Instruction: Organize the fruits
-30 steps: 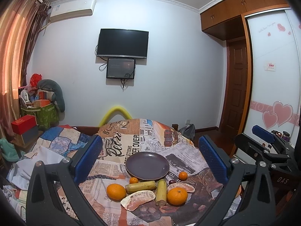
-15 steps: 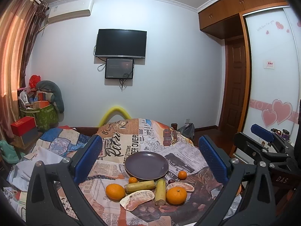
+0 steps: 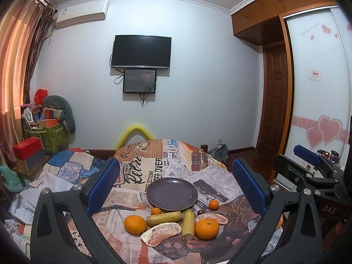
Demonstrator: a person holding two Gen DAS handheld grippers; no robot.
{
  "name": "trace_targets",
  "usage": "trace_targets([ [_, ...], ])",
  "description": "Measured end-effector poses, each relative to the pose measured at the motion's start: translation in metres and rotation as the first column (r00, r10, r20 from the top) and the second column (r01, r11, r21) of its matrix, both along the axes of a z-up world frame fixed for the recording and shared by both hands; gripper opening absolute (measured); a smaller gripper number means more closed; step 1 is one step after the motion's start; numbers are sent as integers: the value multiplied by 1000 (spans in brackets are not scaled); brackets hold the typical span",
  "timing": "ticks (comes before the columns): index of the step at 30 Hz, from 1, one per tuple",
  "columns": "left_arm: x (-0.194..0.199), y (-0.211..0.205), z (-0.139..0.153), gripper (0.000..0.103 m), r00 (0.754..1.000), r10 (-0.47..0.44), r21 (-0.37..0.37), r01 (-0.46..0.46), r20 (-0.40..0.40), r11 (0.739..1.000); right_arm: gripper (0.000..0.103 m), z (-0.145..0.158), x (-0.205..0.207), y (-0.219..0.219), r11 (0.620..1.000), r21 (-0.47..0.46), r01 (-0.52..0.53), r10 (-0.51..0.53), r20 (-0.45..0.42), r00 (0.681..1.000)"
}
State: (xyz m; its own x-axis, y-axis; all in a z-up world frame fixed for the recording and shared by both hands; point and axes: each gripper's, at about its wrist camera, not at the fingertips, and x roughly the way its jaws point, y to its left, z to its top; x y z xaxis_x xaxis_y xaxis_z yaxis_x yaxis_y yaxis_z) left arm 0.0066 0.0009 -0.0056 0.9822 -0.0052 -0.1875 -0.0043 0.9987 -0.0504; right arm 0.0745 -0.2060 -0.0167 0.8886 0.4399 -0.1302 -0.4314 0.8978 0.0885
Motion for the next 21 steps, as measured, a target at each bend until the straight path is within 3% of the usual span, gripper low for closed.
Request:
trace_targets([
  [14, 3, 4, -2, 103, 1000, 2, -4, -2, -10, 1000, 103, -2, 1, -1, 1000, -5, 0, 0, -6, 1000],
  [21, 15, 12, -14, 103, 998, 18, 7, -17, -53, 1000, 103, -19, 17, 2, 999, -37, 4, -7, -77, 997],
])
